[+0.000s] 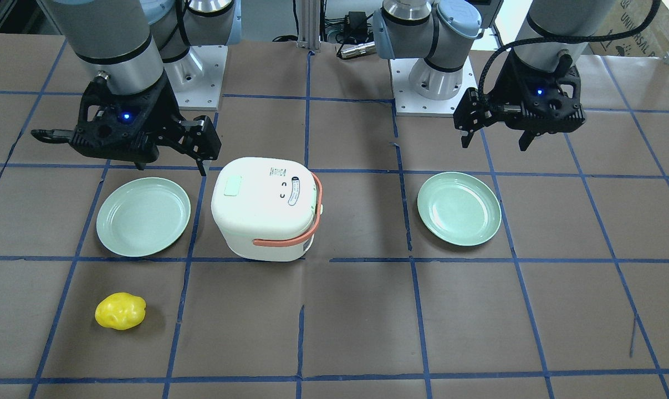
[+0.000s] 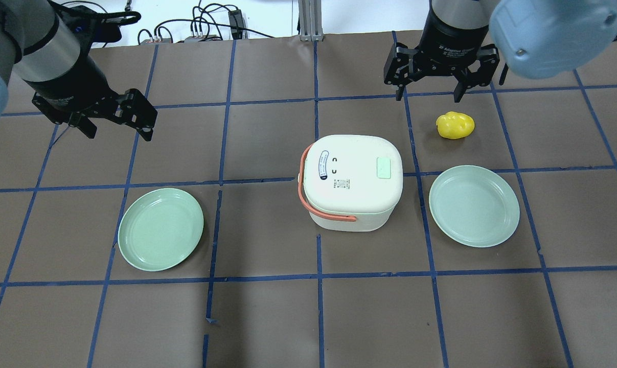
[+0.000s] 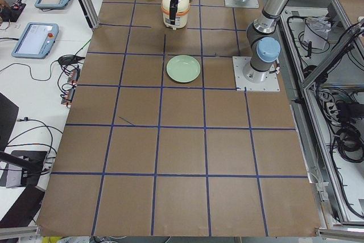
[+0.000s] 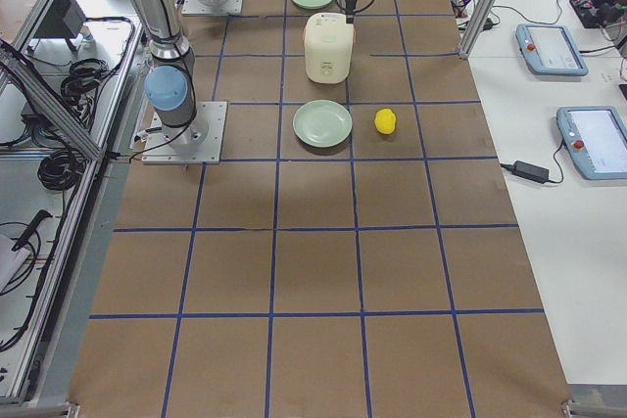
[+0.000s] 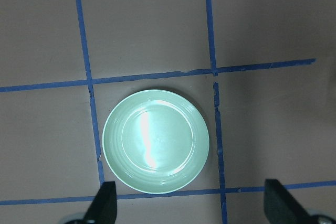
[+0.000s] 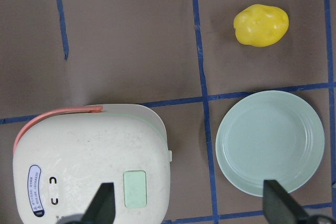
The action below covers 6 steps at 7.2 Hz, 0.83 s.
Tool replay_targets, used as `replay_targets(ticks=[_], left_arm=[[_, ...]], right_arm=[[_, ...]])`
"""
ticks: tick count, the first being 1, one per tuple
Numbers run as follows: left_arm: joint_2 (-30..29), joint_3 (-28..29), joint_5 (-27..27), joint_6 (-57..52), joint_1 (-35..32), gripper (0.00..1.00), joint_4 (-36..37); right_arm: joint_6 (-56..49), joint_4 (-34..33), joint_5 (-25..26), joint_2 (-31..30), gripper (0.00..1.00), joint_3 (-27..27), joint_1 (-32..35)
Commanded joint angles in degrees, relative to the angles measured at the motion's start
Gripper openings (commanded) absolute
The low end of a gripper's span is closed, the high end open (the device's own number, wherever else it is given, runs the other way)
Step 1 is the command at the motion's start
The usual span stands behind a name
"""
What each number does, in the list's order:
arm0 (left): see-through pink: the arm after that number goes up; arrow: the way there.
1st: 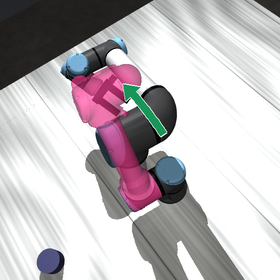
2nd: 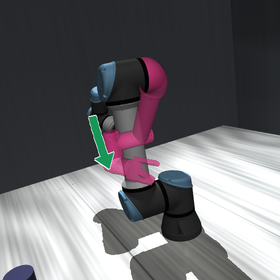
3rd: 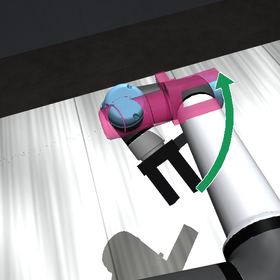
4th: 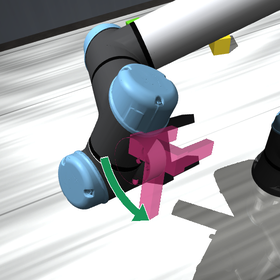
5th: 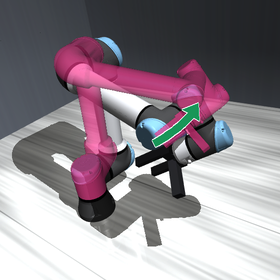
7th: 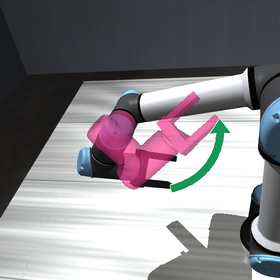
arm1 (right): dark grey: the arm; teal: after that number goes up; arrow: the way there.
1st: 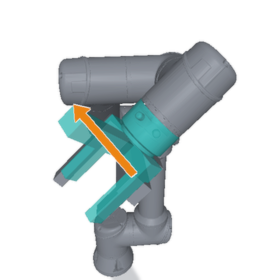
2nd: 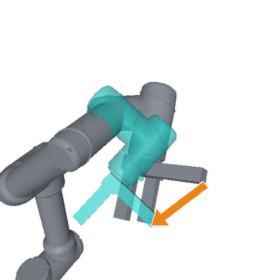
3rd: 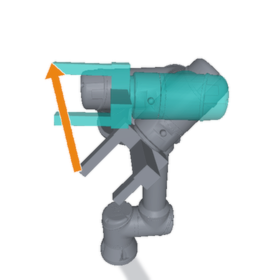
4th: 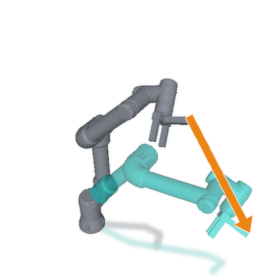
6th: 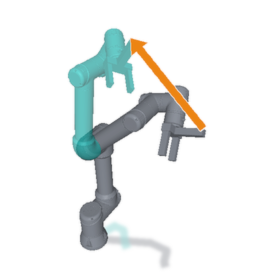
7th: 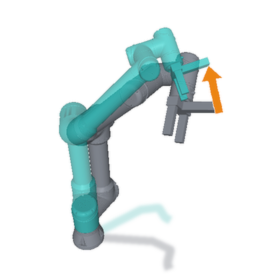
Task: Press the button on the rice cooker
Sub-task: 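Move the right gripper toward the white rice cooker's green button, then lower the right gripper onto the green button on the cooker lid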
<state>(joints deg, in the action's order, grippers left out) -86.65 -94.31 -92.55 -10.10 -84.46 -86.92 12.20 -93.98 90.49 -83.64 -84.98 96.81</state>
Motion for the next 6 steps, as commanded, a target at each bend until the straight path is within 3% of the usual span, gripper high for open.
replay_targets(ticks=[1,3,4,6], left_arm=[[-0.01,0.00,0.00,0.08,0.00,1.00,0.00],[-0.01,0.00,0.00,0.08,0.00,1.00,0.00],[-0.01,0.00,0.00,0.08,0.00,1.00,0.00],[0.07,0.00,0.00,0.08,0.00,1.00,0.00]], right_arm=[[4.56,-1.80,-0.49,0.24,0.90,-2.28,3.46],[4.59,-1.99,-3.63,-0.03,0.23,-6.85,4.27],[4.59,-1.99,-4.35,-0.29,0.08,-8.61,4.27],[4.59,-1.99,-4.36,-0.38,0.06,-9.68,4.27]])
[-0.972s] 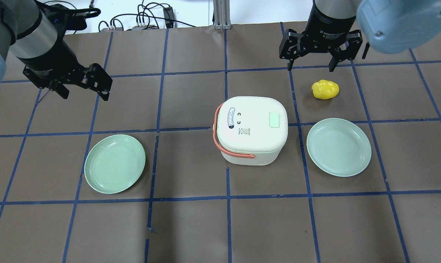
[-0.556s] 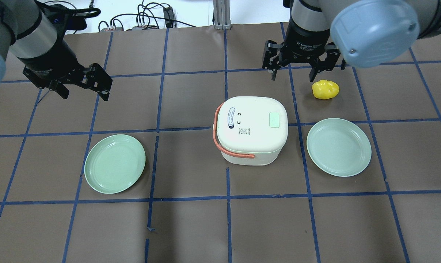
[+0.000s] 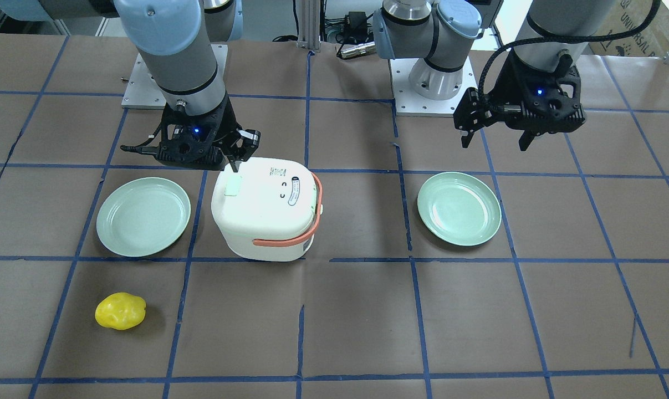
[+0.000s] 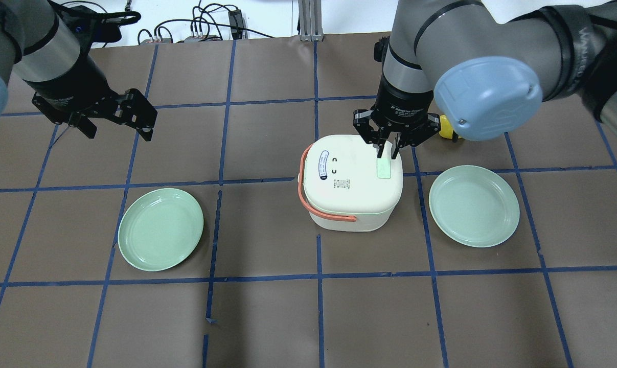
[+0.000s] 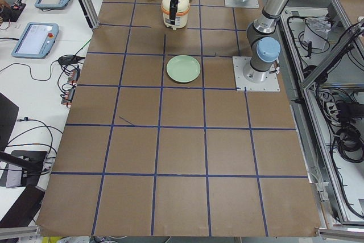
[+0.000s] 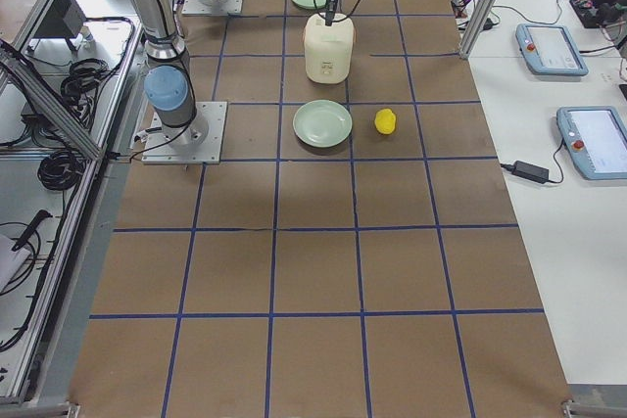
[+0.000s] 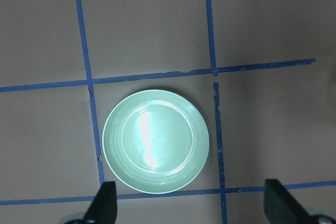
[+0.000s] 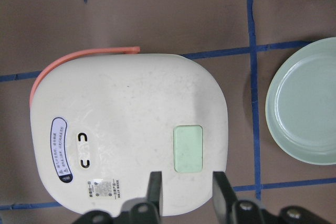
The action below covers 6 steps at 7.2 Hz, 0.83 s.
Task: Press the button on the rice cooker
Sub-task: 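Lower the right gripper onto the green button on the cooker lid, then press down on the green button with the right gripper fingertips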
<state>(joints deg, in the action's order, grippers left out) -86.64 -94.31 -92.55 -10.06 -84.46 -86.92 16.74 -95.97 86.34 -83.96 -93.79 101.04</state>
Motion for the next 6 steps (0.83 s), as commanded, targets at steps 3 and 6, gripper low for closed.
replay_targets(ticks=[3,6], left_arm=[[-0.02,0.00,0.00,0.04,0.00,1.00,0.00],[0.07,0.00,0.00,-0.05,0.00,1.00,0.00]], right_arm=[[-0.56,-2.02,-0.03,1.43,0.06,-0.95,-0.23],[-0.83,-3.61,0.32,3.54,0.06,-0.95,-0.93]])
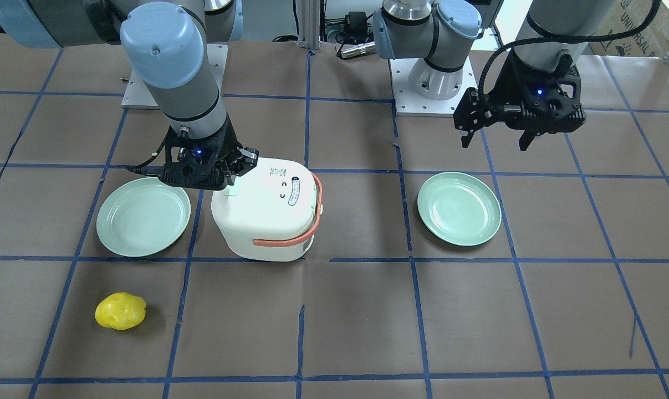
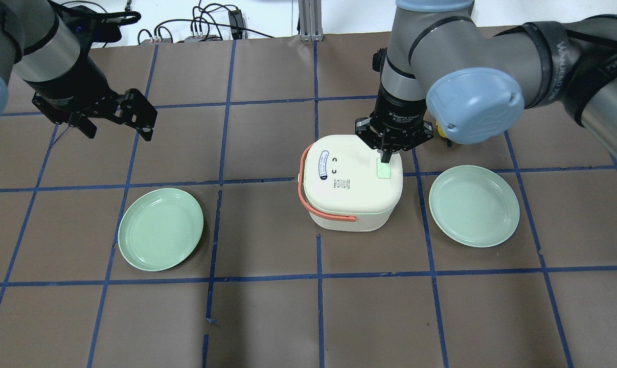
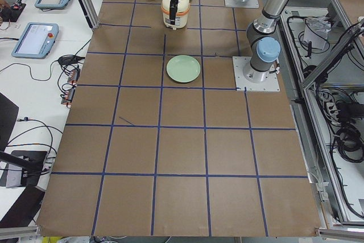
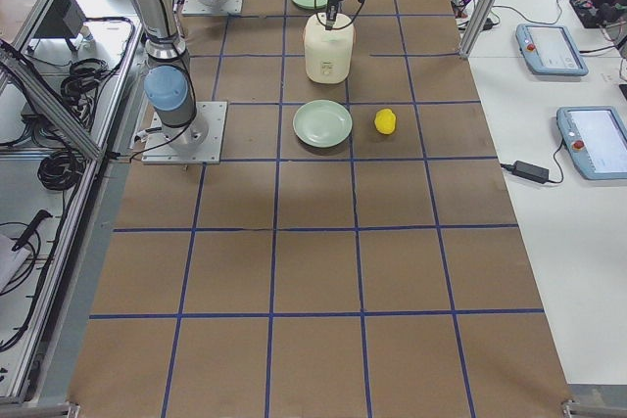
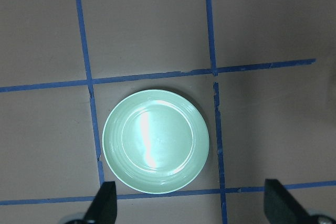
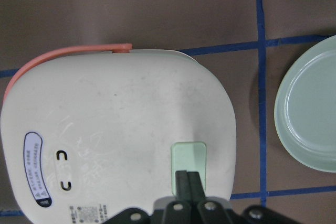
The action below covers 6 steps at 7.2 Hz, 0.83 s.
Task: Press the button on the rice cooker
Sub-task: 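Press down on the green button with the right gripper fingertips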
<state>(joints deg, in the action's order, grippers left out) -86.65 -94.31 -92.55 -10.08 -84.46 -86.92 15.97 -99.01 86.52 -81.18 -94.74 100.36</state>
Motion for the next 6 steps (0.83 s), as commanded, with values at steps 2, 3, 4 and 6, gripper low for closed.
replay_targets(ticks=[2,3,4,6], left_arm=[[-0.01,0.00,0.00,0.06,0.00,1.00,0.00],[-0.01,0.00,0.00,0.06,0.00,1.00,0.00],[0.08,0.00,0.00,0.06,0.00,1.00,0.00],[-0.01,0.00,0.00,-0.03,0.00,1.00,0.00]], right_arm=[[-0.06,-1.45,0.05,1.55,0.06,0.00,-0.34],[-0.06,-1.62,0.14,1.81,0.06,0.00,-0.34],[-0.06,-1.63,0.05,1.90,0.06,-0.26,-0.34],[-0.06,-3.72,0.23,1.73,0.06,-3.07,-0.34]])
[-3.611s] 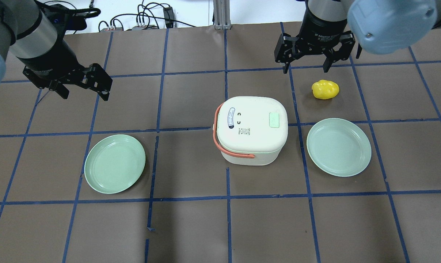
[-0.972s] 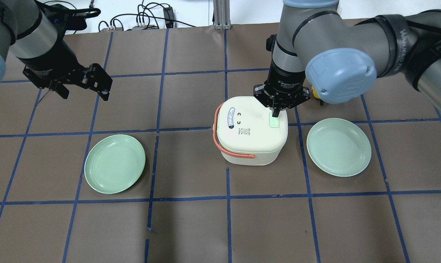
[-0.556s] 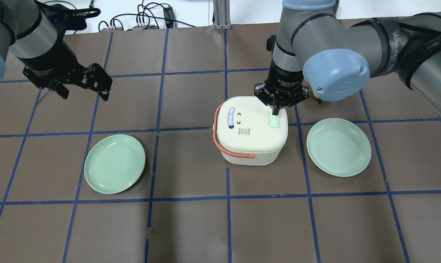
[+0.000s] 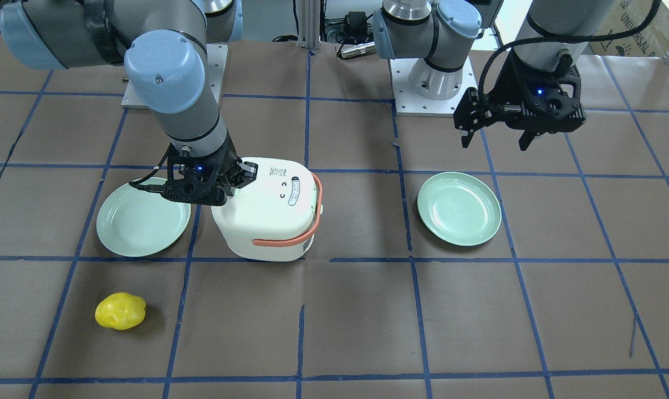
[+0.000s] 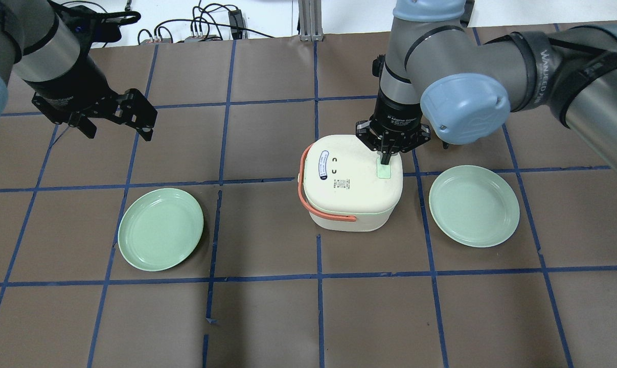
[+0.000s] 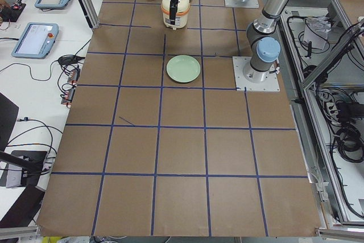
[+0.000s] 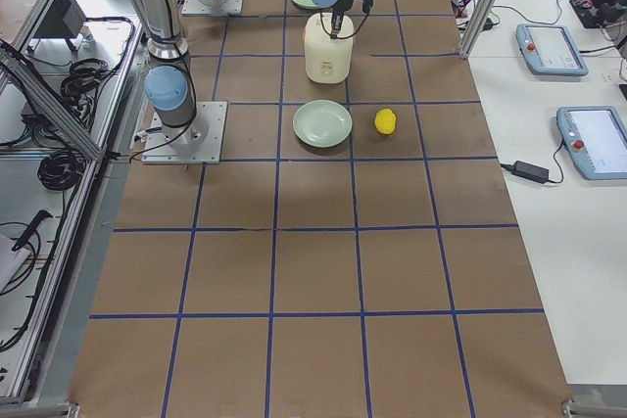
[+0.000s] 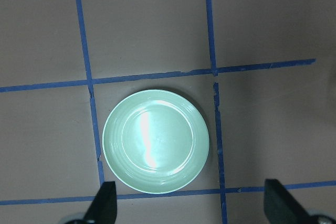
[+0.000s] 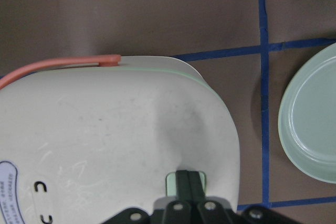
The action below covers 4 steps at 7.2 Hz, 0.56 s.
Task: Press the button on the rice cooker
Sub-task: 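Press down on the green button with the right gripper fingertips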
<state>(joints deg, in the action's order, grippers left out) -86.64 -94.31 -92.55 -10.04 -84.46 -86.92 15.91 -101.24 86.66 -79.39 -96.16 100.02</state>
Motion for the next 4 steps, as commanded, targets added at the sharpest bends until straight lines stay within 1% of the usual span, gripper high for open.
replay_targets(ticks=[1,2,3,4], left_arm=[[-0.02,0.00,0.00,0.02,0.00,1.00,0.00],[-0.02,0.00,0.00,-0.07,0.00,1.00,0.00],[0.06,0.00,0.00,0.02,0.00,1.00,0.00],[-0.02,0.00,0.00,0.02,0.00,1.00,0.00]], right_arm=[[0.09,-2.03,0.00,-0.06,0.06,-1.84,0.00],[0.18,-2.12,0.09,-0.06,0.06,-1.75,0.00],[0.26,-2.29,0.79,-0.32,0.09,-0.97,0.17],[1.05,-1.34,0.97,-1.02,0.21,0.78,0.44]])
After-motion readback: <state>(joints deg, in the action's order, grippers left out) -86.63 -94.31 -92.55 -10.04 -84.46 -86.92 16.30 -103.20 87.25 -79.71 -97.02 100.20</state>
